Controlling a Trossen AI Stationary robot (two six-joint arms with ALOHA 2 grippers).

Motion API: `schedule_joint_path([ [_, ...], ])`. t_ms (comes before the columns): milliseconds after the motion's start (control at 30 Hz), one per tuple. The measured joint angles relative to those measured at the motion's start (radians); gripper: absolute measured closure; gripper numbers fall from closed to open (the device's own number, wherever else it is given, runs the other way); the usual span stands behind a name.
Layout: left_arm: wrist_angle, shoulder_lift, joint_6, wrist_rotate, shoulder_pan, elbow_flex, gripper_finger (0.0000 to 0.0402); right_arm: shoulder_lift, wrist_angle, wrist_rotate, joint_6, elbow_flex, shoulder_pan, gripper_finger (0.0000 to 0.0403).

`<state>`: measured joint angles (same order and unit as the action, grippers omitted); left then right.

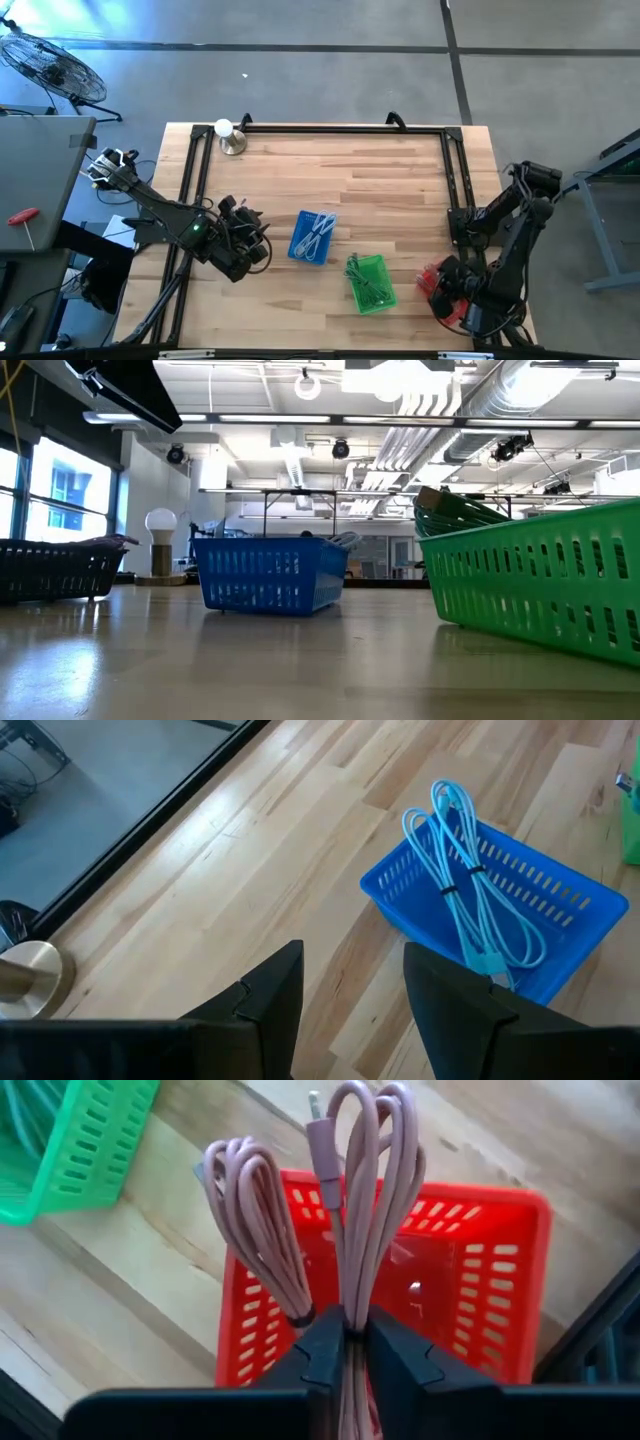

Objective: Pick & Place USB Port
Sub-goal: Put the pink USB cable into the red bin, then return to Home Position

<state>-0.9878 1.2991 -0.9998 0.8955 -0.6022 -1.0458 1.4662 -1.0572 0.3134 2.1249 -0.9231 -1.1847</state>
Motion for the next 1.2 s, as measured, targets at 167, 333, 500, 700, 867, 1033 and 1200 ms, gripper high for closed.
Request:
schedule_joint_path([
  [167, 0.0, 0.0, 0.0, 0.0, 0.0, 0.0, 0.0234, 0.0, 0.034, -0.01, 0.003, 0.011, 0.0, 0.0348],
  [333, 0.0, 0.0, 0.0, 0.0, 0.0, 0.0, 0.0234, 0.0, 0.034, -0.012, 0.02, 0.01, 0.006, 0.0327],
  [500, 0.0, 0.0, 0.0, 0.002, 0.0, 0.0, 0.0234, -0.006, 0.032, -0.041, 0.01, 0.01, 0.031, 0.0296],
  [700, -0.004, 0.0, 0.147, 0.074, 0.0, -0.024, 0.0234, -0.095, 0.04, 0.186, -0.157, 0.01, 0.056, 0.0278],
  [867, -0.003, 0.0, 0.392, 0.087, 0.0, -0.125, 0.0234, -0.234, 0.142, 0.562, -0.497, 0.01, 0.084, 0.0278],
  [1033, -0.018, 0.0, 0.675, 0.144, 0.0, -0.228, 0.0234, -0.394, 0.271, 0.686, -0.971, 0.01, 0.164, 0.0279],
  [1200, -0.01, 0.0, 0.983, 0.299, 0.005, -0.302, 0.0234, -0.571, 0.408, 0.717, -1.426, 0.01, 0.258, 0.0316],
])
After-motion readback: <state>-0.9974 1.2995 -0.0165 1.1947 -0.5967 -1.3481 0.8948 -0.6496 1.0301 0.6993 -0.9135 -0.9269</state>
